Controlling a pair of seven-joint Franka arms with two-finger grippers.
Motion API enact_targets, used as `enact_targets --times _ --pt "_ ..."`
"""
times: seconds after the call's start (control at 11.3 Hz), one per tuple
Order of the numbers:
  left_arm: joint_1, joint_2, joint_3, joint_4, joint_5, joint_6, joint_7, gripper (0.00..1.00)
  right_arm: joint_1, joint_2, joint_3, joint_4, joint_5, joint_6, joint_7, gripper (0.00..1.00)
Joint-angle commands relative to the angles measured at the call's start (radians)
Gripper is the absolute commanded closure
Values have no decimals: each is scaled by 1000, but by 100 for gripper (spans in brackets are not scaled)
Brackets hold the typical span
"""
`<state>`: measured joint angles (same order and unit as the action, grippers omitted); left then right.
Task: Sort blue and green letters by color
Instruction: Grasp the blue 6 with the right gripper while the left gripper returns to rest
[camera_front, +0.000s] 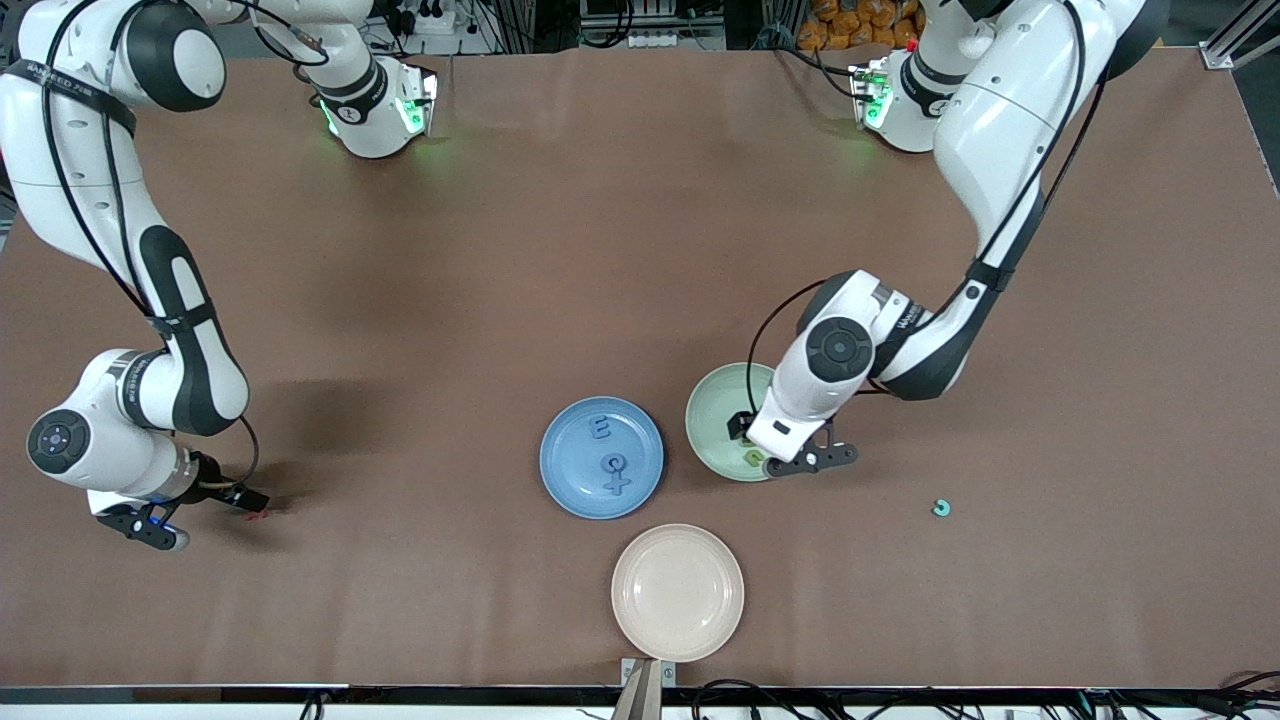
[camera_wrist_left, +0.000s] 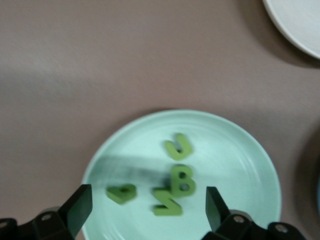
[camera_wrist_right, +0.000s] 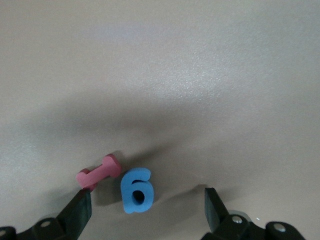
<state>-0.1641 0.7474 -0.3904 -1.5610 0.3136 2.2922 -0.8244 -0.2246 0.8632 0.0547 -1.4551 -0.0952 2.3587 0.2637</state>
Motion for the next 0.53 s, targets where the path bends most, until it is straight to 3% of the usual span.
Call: enact_targets --times 0.0,0.26,0.44 --pt "92 -51 2 -45 -7 -20 170 0 -9 19 10 27 29 -6 -24 0" --pt "196 -63 4 -59 -7 -22 350 0 -9 11 11 19 31 -12 -55 0" --pt "260 -62 4 -60 -7 -22 450 0 1 13 23 22 92 -10 -49 0"
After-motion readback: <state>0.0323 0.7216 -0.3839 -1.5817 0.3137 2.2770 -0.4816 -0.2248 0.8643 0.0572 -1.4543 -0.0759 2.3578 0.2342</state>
